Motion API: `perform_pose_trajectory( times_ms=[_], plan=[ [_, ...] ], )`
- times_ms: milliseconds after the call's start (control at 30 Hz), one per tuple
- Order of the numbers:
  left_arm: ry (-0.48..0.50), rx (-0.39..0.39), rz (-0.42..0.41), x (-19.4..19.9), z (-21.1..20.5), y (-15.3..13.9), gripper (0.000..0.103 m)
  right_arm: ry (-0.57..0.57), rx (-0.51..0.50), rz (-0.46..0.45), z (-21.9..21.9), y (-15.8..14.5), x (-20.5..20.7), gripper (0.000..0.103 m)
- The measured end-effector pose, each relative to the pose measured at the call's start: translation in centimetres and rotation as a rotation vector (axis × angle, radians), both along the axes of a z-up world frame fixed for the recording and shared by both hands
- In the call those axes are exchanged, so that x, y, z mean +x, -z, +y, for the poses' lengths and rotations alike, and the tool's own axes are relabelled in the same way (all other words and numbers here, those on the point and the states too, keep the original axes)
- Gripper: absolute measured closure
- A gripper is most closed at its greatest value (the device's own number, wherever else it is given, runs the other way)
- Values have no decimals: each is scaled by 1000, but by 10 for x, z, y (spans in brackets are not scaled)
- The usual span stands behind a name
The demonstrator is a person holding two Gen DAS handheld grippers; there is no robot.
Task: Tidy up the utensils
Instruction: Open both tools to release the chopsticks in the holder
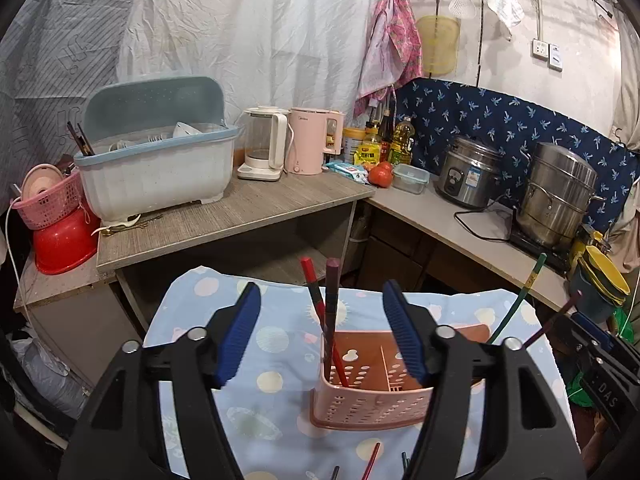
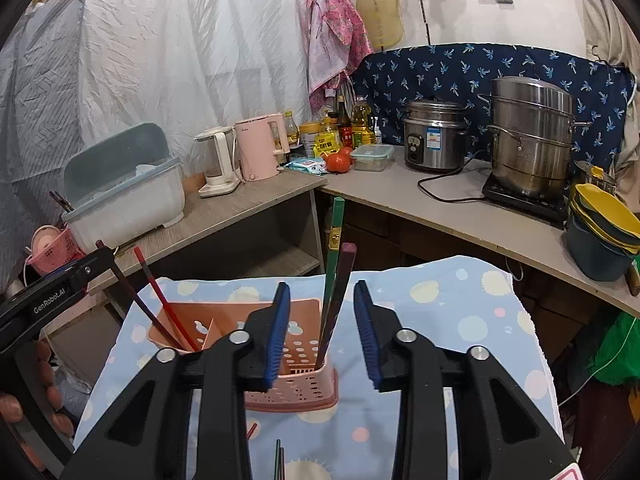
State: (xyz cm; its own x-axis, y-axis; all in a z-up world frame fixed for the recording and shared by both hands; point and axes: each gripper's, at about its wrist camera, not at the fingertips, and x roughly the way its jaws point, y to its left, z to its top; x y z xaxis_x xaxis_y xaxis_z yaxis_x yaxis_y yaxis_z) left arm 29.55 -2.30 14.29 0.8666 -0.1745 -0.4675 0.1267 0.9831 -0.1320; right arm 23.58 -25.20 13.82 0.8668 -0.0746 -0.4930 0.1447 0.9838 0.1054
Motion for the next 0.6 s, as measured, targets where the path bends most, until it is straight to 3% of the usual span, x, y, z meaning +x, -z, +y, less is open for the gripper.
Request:
perform_pose_trajectory(
  times_ms=[200, 600],
  plan=[
    [-6, -6, 3, -20, 7, -3, 33, 19, 22, -29, -5, -8, -25, 56],
    [-10, 5, 46, -72, 20, 16, 26, 23, 22, -19, 2, -2, -79, 52]
  ],
)
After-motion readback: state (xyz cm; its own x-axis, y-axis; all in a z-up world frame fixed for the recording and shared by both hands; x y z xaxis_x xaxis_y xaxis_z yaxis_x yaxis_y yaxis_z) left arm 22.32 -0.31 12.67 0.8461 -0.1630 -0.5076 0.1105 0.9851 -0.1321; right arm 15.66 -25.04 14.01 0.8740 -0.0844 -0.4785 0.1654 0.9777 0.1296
